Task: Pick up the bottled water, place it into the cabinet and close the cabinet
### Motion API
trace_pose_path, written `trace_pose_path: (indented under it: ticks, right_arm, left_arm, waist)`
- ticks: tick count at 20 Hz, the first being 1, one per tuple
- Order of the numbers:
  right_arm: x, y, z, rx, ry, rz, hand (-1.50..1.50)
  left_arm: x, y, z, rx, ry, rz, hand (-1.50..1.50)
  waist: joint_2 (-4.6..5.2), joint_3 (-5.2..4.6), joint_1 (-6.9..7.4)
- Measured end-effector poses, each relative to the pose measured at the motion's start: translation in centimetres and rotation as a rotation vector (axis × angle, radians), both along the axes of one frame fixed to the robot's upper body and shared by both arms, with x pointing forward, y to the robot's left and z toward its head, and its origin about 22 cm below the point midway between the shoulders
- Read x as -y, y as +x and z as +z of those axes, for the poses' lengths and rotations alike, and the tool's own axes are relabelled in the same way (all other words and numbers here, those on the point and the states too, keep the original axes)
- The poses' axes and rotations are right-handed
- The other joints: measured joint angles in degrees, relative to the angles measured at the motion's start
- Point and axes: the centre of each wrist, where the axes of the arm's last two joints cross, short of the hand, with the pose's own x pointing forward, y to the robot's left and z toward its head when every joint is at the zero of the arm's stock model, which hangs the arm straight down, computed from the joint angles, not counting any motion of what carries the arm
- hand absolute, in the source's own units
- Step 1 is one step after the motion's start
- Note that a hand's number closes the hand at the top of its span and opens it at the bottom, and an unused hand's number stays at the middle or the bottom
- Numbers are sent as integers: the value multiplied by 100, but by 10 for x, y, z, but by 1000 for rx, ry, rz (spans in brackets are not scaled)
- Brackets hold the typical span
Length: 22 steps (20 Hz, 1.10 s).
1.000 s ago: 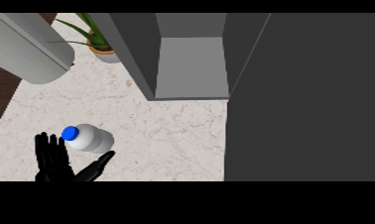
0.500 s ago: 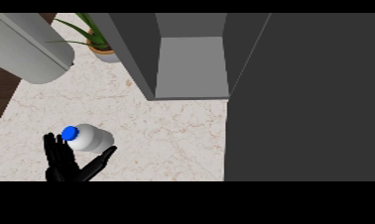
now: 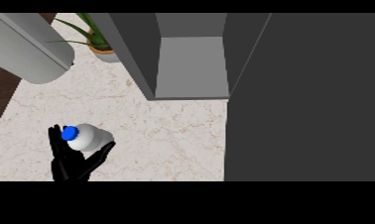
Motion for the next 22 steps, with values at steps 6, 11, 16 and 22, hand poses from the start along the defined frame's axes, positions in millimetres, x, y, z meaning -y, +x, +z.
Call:
trace_pose_path:
  ticks: [6,11,16,22]
  right_arm:
    - [4,1,1,-1,-20,-7,-150]
    - [10,-2,3,-15,-42,-5,-150]
    - [10,-1,3,-15,-39,-10,-150]
    - [8,-3,1,-7,-20,-15,-150]
  left_arm:
    - [8,11,-5,76,-39,-9,150]
    - [13,22,-5,111,-49,-20,150]
    - [12,32,1,143,-21,-7,150]
    - [13,41,14,205,33,-75,150]
  waist:
    - [2,4,29]
    - [-1,6,22]
    - [-2,7,46]
    - [-13,10,42]
